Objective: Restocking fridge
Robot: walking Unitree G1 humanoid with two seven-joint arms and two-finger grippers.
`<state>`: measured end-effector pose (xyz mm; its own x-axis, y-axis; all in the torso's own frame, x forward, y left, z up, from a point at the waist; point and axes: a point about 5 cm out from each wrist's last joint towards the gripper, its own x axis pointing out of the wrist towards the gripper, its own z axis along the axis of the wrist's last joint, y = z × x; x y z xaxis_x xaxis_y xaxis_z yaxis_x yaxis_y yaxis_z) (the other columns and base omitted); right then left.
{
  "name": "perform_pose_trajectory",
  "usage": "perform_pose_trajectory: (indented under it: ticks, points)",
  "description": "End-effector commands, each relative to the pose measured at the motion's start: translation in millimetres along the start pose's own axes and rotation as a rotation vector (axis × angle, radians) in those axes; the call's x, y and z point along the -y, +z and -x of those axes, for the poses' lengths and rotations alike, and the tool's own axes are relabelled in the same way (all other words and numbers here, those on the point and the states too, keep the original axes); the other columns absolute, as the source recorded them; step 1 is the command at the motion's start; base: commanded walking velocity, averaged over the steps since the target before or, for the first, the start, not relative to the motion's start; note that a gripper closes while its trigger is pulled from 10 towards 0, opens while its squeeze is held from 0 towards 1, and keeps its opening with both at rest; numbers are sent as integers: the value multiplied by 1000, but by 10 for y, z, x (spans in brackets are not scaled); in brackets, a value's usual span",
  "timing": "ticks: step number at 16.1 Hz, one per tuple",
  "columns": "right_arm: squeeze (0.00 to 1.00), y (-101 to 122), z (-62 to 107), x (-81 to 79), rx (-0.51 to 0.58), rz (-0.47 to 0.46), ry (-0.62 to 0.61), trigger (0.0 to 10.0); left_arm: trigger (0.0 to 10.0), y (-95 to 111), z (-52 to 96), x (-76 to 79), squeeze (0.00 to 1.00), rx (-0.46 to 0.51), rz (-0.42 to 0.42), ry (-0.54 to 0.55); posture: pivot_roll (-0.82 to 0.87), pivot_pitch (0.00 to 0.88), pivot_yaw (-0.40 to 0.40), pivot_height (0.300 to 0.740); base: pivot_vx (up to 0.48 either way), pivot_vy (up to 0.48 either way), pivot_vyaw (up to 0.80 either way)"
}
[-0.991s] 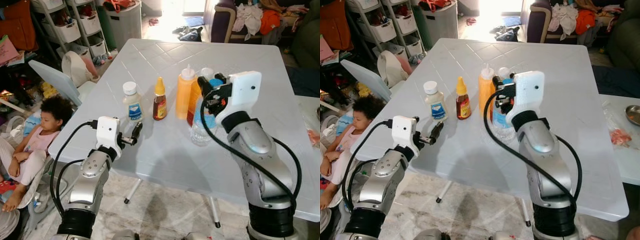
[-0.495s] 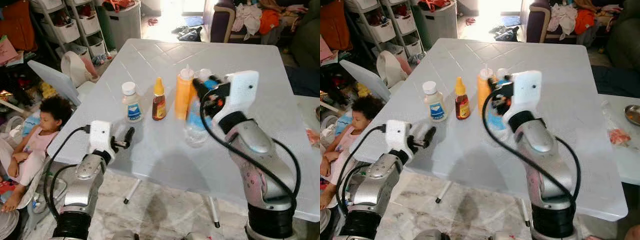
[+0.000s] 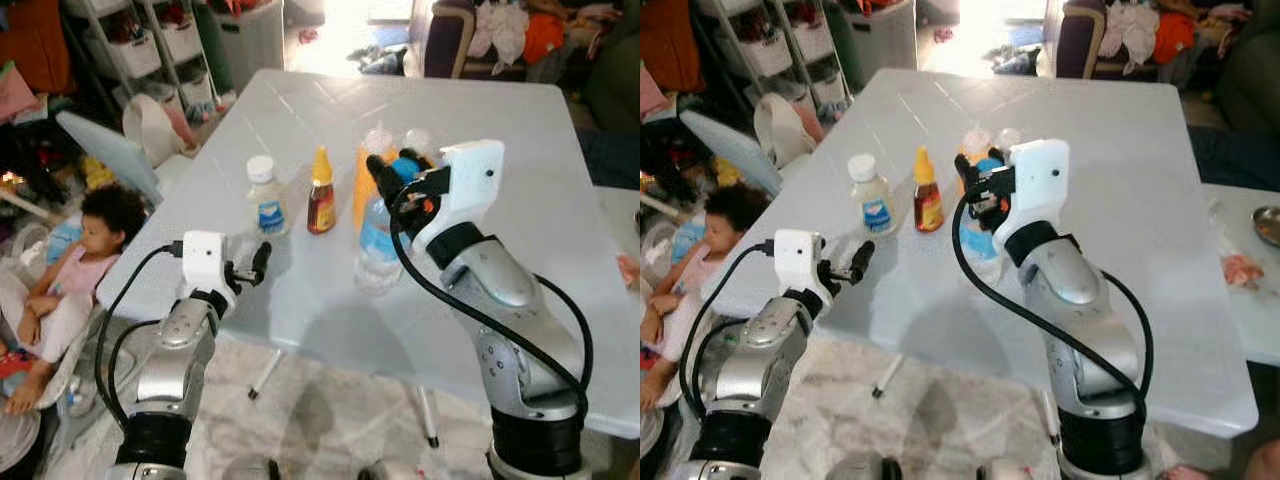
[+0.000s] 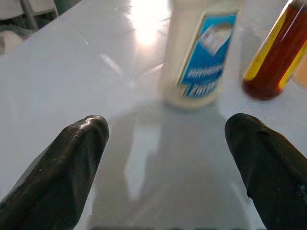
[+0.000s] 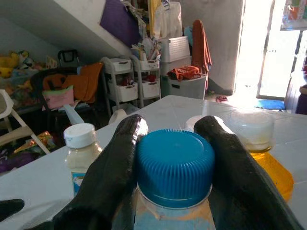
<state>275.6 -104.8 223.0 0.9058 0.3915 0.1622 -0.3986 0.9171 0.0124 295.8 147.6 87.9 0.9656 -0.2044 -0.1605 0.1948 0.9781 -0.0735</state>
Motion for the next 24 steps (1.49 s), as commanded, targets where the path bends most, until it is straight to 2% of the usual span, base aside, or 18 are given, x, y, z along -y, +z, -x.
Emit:
perform_pose_trajectory:
  ticks: [1, 5, 8, 10, 12, 16, 19, 20, 21, 22, 24]
  points:
    - [0, -103, -5, -57, -55, -25, 35, 10000, 10000, -37, 20, -25, 0, -22, -3, 6, -63, 0, 58, 740, -292, 0, 0]
    - [0, -147, 9, -62, -52, 5, 41, 10000, 10000, -80, 24, 25, 0, -37, -11, -20, -63, 0, 58, 740, -328, 0, 0]
    - [0, -215, 40, 11, -60, 12, 7, 10000, 10000, -89, 28, 29, 0, -38, -14, -26, -62, 0, 58, 740, -331, 0, 0]
    - [0, -292, 54, 130, -91, 31, -52, 10000, 10000, -99, 33, 21, 0, -42, -19, -28, -64, 0, 58, 740, -334, 0, 0]
    - [0, -303, 52, 147, -97, 39, -61, 10000, 10000, -98, 29, 23, 0, -43, -20, -30, -64, 0, 56, 740, -334, 0, 0]
    - [0, -224, -6, 157, -37, 108, -131, 10000, 10000, -113, 39, 53, 0, -43, -12, -26, -54, 0, 44, 740, -332, 0, 0]
    - [0, -171, -64, 165, 4, 117, -114, 10000, 10000, -128, 63, 31, 0, -47, -10, -12, -47, 0, 34, 740, -323, 0, 0]
    - [0, -136, -88, 175, 52, 146, -113, 10000, 10000, -120, 61, 12, 0, -43, -10, -1, -43, 0, 30, 740, -307, 0, 0]
    - [0, -161, -96, 177, 41, 151, -103, 10000, 10000, -108, 54, -9, 0, -38, -6, 14, -40, 0, 29, 740, -300, 0, 0]
    - [0, -209, -63, 177, 25, 87, -89, 10000, 10000, -107, 60, -5, 0, -36, -6, 15, -38, 0, 27, 740, -292, 0, 0]
    - [0, -339, 19, 209, -4, 38, -106, 10000, 10000, -119, 79, 12, 0, -37, -6, 14, -38, 0, 29, 740, -146, 0, 0]
